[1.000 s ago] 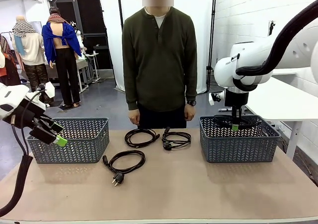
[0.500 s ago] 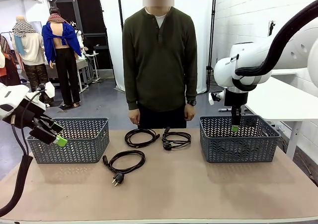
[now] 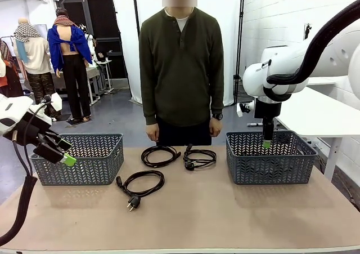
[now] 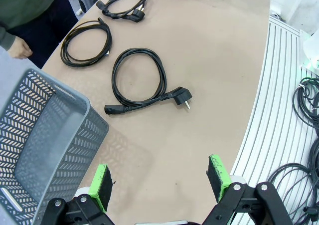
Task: Organize the cables according to human instructions.
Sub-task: Pick up a bundle of cables and place it in the basket indicated by the human.
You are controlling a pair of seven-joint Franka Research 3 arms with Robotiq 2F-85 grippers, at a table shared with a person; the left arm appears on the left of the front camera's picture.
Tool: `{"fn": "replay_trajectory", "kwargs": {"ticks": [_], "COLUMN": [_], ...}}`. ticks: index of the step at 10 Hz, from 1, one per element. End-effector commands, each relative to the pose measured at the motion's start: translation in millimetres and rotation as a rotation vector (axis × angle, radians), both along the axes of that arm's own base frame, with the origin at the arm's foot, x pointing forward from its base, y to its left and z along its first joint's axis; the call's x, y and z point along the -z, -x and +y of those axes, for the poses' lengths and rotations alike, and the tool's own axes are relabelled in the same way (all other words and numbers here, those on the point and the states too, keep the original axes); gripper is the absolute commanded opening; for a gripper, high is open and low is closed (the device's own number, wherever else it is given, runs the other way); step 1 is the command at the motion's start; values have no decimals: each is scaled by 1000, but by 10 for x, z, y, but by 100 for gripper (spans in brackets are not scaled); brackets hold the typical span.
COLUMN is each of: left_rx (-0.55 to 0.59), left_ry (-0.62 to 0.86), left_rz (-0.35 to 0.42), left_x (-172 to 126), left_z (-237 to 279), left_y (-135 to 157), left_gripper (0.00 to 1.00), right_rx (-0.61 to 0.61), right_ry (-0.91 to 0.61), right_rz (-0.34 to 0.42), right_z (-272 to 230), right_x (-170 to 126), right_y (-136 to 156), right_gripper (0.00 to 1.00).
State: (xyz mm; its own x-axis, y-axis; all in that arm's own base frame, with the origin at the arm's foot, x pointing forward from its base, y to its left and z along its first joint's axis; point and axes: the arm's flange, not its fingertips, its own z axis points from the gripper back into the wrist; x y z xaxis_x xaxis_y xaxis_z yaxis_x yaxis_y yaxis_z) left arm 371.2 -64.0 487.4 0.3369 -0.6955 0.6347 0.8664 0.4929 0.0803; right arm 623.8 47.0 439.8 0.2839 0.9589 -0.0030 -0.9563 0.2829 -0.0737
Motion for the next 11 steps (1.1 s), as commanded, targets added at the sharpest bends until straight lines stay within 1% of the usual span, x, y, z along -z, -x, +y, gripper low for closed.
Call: {"fn": "replay_trajectory", "kwargs": {"ticks": [1,2,3,4,8,9,11], "left_rx": [23,23,23,23,23,23,23], "left_ry": [14,14,14,14,14,14,14], "left_rz": [-3,-3,-3,-3,-3,-3,-3], "left_x": [11,11,11,11,11,11,11], "left_z": [36,36,36,36,36,36,36], "left_y": [-25,-25,-25,-25,-25,-25,-25], "left_gripper": [100,100,100,100,100,100,100], "right_rx": [6,9,54,1,8,74,153], "right_ry": [-19,-17,-17,1,1,-11,-65], "right_rz": [20,22,6,11,10,6,13], "right_z": [-7,-4,-41,-2,-2,85,291], "right_x": [-6,-24,-56,9,-3,-98,-238], "right_y": [3,8,25,12,15,112,366], "right_gripper": [100,100,100,100,100,100,100]}}
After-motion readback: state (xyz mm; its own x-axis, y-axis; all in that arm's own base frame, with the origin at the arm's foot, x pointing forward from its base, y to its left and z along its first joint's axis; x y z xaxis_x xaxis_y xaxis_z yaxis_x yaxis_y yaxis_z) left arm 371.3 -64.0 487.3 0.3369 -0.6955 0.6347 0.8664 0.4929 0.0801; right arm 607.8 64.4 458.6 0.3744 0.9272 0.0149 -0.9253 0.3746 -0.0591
